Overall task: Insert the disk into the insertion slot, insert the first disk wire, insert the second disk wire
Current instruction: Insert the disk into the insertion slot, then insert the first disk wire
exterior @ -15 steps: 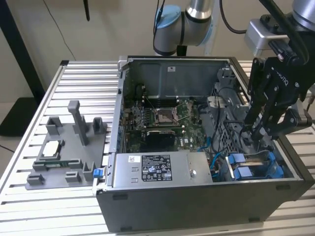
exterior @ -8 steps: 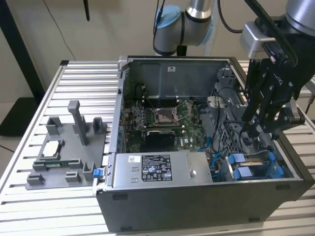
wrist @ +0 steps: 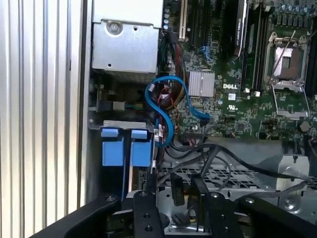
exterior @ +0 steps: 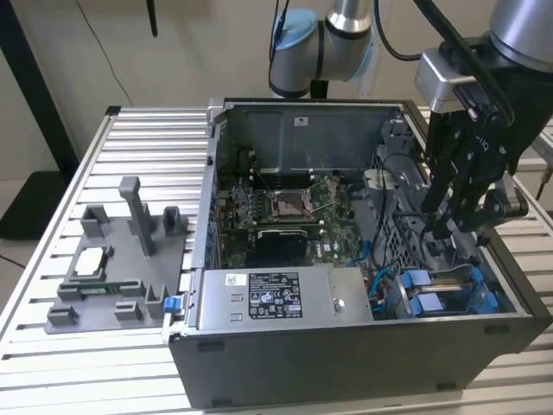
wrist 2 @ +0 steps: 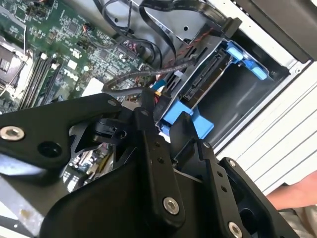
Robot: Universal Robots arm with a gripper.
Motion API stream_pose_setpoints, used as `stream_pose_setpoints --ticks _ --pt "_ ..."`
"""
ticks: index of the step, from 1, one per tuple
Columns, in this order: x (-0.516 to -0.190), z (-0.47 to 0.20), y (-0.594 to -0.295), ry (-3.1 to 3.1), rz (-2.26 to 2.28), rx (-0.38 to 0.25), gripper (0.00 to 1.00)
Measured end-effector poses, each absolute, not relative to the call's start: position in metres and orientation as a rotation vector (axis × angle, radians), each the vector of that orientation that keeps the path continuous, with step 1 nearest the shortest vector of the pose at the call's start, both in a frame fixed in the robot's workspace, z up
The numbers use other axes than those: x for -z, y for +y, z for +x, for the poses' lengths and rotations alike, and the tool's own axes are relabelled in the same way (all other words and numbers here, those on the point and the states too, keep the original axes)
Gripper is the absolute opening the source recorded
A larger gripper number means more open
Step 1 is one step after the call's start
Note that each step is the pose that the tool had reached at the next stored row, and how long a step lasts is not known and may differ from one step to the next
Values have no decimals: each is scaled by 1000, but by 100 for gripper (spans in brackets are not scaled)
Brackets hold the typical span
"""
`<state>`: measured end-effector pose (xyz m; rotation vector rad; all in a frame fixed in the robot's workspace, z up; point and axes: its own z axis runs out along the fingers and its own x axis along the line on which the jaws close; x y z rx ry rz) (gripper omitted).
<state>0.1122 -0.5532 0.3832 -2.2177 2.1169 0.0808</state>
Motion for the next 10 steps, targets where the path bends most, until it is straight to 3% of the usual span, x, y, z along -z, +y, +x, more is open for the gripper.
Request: stream_pose_setpoints --ticks 1,10 --pt "-383 112 -553 2111 -2223 -81 0" --pt "-383 112 -553 2063 -2250 -70 0"
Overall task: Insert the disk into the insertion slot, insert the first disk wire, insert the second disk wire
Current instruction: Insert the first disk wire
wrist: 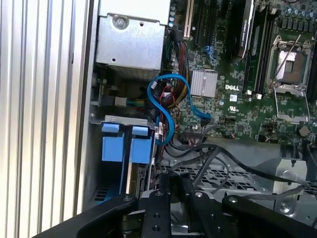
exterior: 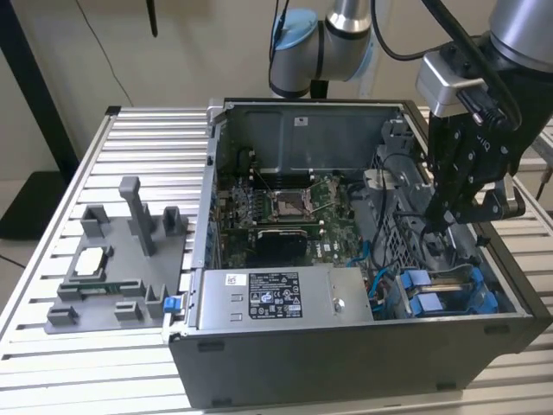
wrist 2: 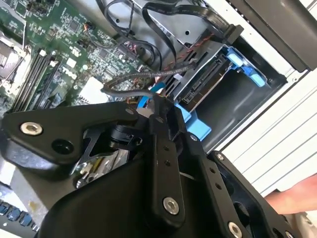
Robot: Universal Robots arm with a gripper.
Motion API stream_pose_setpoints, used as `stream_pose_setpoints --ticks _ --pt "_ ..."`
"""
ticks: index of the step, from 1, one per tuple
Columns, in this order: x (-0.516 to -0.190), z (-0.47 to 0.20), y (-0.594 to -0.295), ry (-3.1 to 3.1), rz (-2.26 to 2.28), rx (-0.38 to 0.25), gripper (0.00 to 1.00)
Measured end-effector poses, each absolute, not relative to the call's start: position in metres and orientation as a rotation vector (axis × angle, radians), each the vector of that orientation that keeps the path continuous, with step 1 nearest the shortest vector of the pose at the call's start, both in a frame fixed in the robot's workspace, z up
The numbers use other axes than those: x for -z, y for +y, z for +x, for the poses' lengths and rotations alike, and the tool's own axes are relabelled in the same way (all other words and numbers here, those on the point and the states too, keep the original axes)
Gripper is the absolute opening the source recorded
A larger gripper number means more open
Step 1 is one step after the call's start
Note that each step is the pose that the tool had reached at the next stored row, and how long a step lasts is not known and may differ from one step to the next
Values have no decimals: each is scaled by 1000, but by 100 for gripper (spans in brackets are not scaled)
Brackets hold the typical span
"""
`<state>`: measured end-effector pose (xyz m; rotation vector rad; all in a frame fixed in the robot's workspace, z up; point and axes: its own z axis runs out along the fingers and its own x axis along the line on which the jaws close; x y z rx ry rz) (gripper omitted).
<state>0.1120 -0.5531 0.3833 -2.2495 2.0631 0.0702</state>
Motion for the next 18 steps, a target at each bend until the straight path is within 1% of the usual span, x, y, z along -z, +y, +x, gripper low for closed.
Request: stream_pose_setpoints --ticks 18 --pt "-382 114 -553 2063 -2250 -69 0"
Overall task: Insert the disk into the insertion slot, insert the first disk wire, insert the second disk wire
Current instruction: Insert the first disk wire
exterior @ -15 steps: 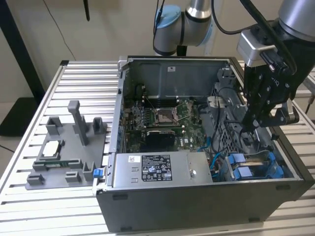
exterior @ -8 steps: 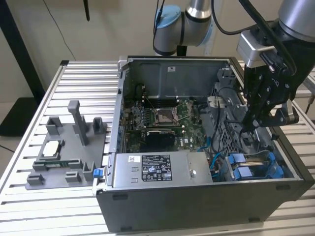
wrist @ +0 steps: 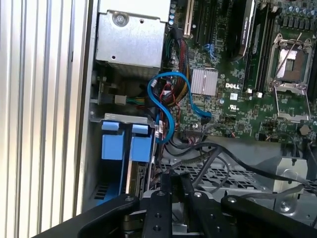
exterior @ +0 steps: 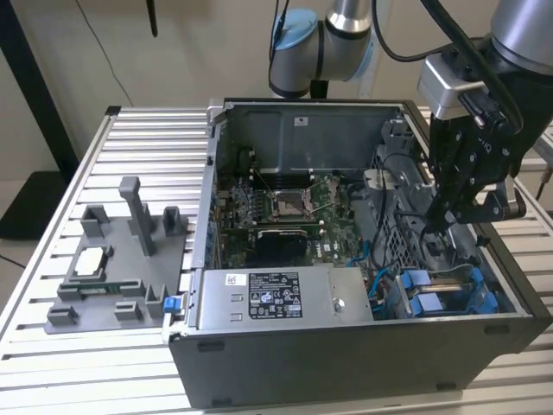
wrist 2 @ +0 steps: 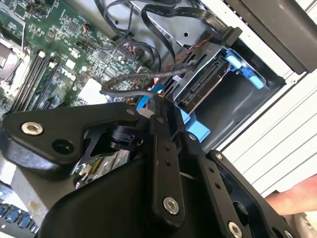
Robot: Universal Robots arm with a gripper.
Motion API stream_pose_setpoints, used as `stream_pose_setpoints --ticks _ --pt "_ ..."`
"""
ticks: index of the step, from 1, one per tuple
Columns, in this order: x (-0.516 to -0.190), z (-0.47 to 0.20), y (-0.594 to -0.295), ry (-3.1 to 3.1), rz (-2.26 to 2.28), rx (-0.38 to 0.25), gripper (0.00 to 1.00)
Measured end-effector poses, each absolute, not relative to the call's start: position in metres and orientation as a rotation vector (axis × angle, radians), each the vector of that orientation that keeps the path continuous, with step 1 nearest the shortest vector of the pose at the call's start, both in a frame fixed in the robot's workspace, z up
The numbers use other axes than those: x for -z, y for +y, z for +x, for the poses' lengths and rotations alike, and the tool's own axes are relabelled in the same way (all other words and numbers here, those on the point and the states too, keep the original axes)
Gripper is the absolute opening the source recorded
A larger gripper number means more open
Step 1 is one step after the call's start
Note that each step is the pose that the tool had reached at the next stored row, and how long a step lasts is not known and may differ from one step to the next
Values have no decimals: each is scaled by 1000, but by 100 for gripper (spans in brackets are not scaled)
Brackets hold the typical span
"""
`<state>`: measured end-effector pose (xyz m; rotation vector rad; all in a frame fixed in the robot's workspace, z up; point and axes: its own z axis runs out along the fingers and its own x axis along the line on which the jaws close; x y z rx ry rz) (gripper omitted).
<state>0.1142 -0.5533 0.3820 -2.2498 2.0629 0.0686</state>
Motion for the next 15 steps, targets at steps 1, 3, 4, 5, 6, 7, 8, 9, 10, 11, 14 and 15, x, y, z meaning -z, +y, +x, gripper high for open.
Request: stream_pose_setpoints --ticks 1,3,4,5,6,7,8,9,10,11,14,15 --pt "-382 116 -553 2064 -2251 -71 0" --pt "-381 119 -554 2068 -2254 -79 0" --pt "-381 121 -554 2070 -2256 -85 0" --pt "-381 123 -554 2072 -2258 -90 0" --pt "-380 125 -554 2074 -2260 -96 0" --pt "-380 127 -554 2077 -2262 -102 0" --pt "-379 129 -555 2079 -2264 -107 0" --pt "-378 131 -555 2081 -2266 -112 0" --pt "-378 133 -556 2083 -2268 -117 0" --pt "-377 134 -556 2085 -2269 -121 0" --pt "-375 139 -558 2090 -2274 -134 0" --pt "-375 140 -559 2092 -2275 -137 0"
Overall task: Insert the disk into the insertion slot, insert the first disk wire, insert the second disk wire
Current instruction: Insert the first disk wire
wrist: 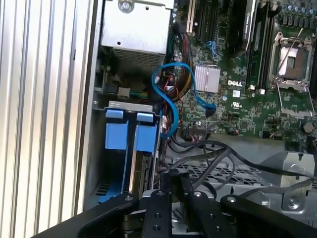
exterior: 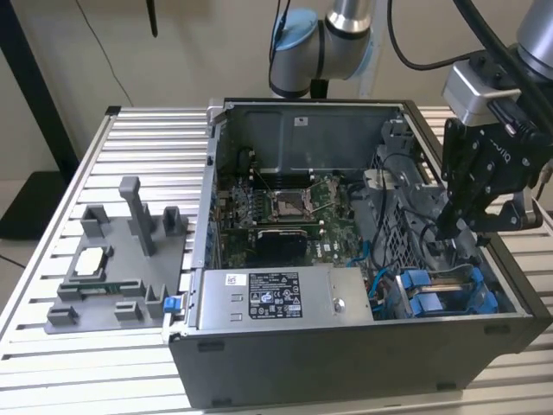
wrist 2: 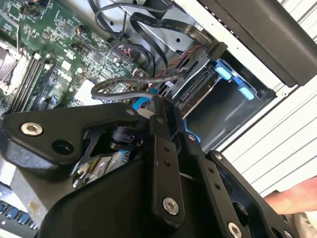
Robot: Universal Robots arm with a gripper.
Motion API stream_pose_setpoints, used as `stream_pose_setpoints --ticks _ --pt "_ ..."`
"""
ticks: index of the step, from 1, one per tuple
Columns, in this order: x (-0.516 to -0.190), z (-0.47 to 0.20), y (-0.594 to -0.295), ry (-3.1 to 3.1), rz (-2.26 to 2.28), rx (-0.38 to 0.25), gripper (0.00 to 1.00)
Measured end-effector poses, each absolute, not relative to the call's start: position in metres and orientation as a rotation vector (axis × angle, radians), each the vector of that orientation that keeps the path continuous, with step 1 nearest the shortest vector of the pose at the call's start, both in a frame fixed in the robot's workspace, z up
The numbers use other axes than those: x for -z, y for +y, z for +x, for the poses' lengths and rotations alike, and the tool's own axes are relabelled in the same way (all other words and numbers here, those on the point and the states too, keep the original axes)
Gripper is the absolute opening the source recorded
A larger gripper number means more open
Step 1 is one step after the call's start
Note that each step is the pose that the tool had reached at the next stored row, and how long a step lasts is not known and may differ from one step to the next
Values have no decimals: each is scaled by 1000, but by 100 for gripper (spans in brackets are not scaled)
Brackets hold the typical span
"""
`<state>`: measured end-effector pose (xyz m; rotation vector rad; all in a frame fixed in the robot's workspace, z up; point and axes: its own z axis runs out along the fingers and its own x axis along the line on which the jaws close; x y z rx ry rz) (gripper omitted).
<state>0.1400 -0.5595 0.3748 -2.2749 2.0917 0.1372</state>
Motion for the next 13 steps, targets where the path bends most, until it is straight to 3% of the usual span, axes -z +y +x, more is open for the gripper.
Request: stream_pose_setpoints --ticks 13 --pt "-366 150 -576 2102 -2273 -149 0"
